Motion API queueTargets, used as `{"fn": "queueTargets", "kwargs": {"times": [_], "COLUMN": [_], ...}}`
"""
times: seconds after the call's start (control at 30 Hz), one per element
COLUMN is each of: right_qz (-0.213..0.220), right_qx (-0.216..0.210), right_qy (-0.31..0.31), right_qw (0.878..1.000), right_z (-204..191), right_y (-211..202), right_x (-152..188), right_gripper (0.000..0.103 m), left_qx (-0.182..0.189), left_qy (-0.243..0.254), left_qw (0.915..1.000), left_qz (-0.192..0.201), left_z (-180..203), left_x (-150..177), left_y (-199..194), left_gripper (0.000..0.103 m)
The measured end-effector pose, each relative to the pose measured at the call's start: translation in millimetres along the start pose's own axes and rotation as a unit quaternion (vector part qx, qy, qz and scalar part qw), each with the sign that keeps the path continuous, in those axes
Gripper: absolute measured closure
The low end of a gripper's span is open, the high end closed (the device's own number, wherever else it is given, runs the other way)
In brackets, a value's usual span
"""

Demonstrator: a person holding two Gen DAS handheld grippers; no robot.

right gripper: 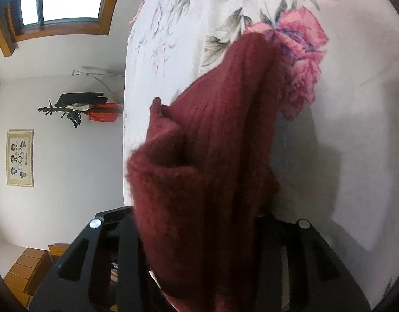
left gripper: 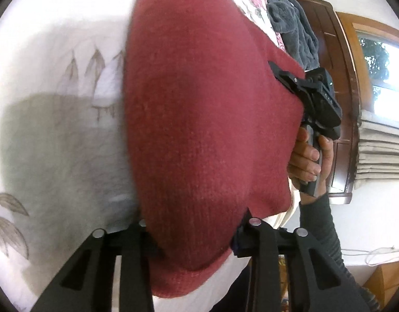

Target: Fold small clothes

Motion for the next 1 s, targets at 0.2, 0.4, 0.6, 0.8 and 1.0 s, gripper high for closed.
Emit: {"fn": "queueTargets", "kwargs": {"times": [0.2,0.4,0.6,0.8,1.0], "right_qz": [0.008,0.015,0.022,0.021,0.015], "right_qx": [0.003,0.004,0.000,-0.005,-0.018], "right_qy": [-0.006,-0.017,-0.027,-0.044,-0.061], "right_qw": [1.000,1.000,0.999,0.999,0.998], "right_z": [-15.9,-38.7,-66.0,-99.3,-138.4], "right_y": [3.8,2.7,3.1,10.8,25.4], "right_x": [1.1,3.4,6.8,13.7,28.4], "right_gripper": [0.069,0.069,0.069,0.069,0.069], "left_qx": [-0.006,-0.007,-0.005,-0.005,-0.007], "left_qy": [0.008,0.020,0.035,0.046,0.056], "left_qw": [0.9999,0.9995,0.9986,0.9975,0.9959], "left_qz": [0.008,0.022,0.038,0.053,0.070], "left_z": [7.1,15.0,25.1,29.6,28.7], "left_x": [0.2,1.6,5.8,16.1,33.1], "left_y": [-7.4,-24.9,-48.2,-71.2,-99.7], "left_gripper": [0.073,0.074,0.075,0.075,0.075]}}
Point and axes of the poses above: each gripper's, at about its wrist camera, not at the fingertips, and y roughly the way its jaws point, z to its right, x to its underside, the point moved 1 cm from there along y, roughly the way its jaws point, and after that the axes turned 2 degrees about -x, right-handed, at the moved point
